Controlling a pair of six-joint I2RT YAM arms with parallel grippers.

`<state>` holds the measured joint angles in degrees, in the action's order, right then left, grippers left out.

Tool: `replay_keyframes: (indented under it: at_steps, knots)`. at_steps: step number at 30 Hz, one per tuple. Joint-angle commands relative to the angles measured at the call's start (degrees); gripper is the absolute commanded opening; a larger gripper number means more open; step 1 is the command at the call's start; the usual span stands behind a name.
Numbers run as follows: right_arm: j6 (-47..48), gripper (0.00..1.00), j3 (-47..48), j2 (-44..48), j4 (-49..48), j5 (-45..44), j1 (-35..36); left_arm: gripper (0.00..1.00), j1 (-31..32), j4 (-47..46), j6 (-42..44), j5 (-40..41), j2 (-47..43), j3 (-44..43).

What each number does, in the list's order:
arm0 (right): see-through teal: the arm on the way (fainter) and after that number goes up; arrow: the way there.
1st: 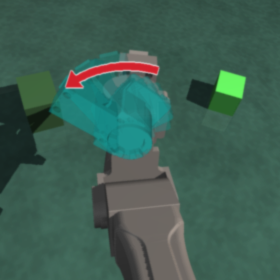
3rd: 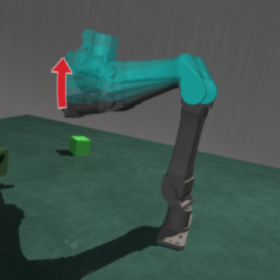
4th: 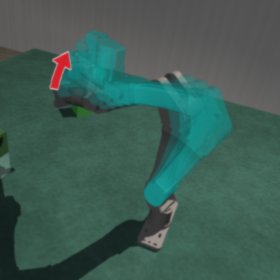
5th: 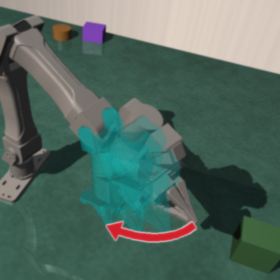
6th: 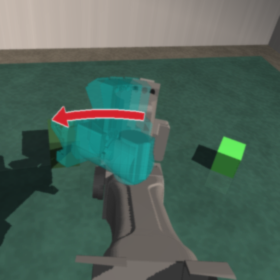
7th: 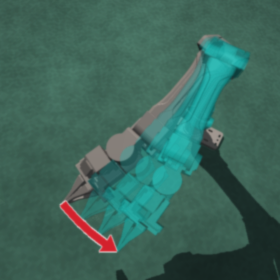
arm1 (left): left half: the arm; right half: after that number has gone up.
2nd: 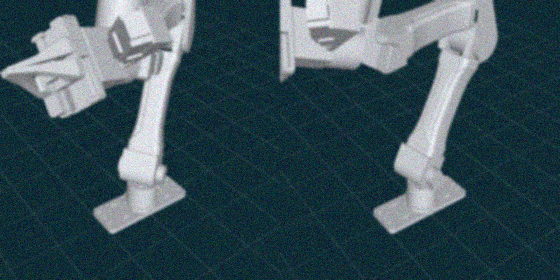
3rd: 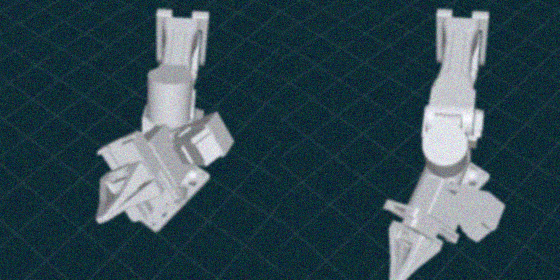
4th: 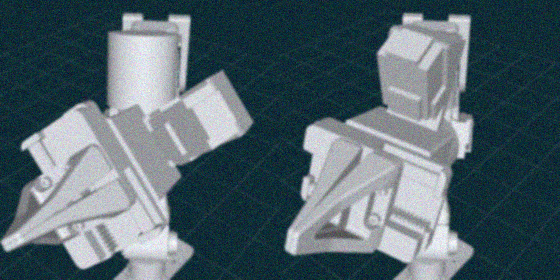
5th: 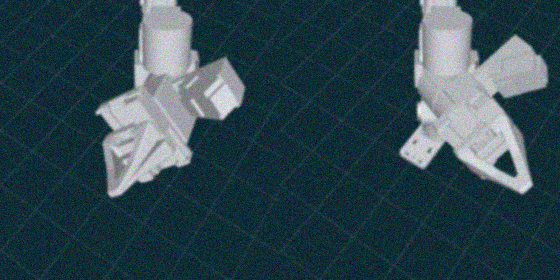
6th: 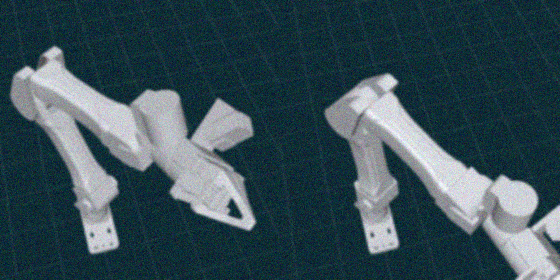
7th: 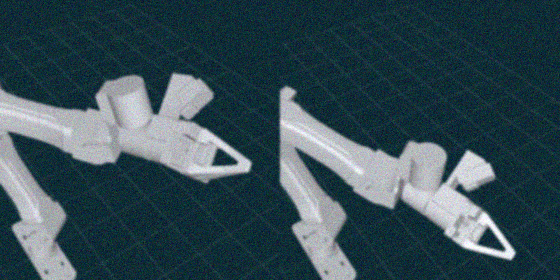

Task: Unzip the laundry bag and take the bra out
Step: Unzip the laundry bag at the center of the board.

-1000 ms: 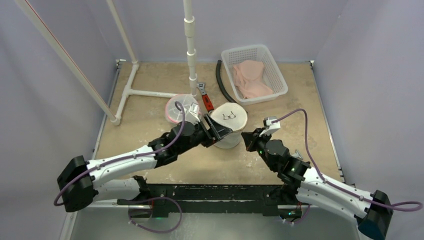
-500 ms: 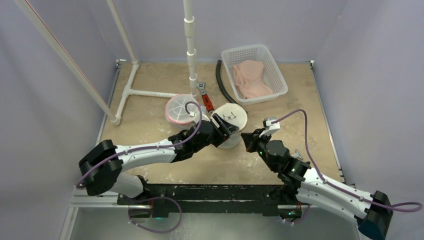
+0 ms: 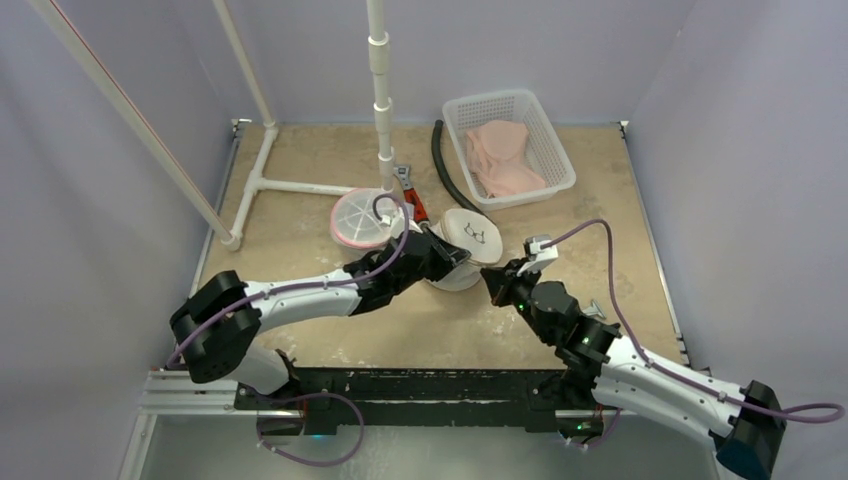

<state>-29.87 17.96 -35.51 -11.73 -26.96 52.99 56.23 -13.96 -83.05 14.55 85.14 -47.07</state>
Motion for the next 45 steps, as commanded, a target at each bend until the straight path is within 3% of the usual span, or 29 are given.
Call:
replay_keyframes:
  at_steps: [1, 11, 25, 32, 34, 37, 45]
  knots:
    - [1.2, 0.0, -0.2, -1.5, -3.2, 0.5, 0.3, 0.01, -2.7, -1.5, 2.9, -0.6, -3.9, 1.2]
    - [-1.2, 0.0, 0.1, -3.1, -2.2, -2.2, 0.3, 0.0, -10.4, -1.6, 7.7, -9.1, -12.6, 7.0]
    - [-4.9, 0.0, 0.3, -3.9, -0.6, -9.9, 0.2, 0.0, -19.3, 3.7, 20.5, -25.8, -20.2, 8.1]
    - [3.4, 0.0, 2.1, 0.6, -2.5, -1.1, 0.4, 0.0, -20.6, 4.2, 27.7, -31.9, -16.0, 2.6]
    - [3.6, 0.0, 2.4, -0.1, -2.1, -0.6, 0.4, 0.1, -20.7, 4.5, 28.6, -32.6, -14.7, 1.5]
    - [2.8, 0.0, 1.6, -1.0, -2.7, -0.2, 0.3, 0.41, -20.6, 2.7, 27.0, -32.7, -14.4, 3.5]
    - [2.2, 0.0, 0.5, -1.6, -4.1, 0.8, 0.4, 0.64, -20.4, 3.6, 19.5, -27.5, -25.1, 10.4]
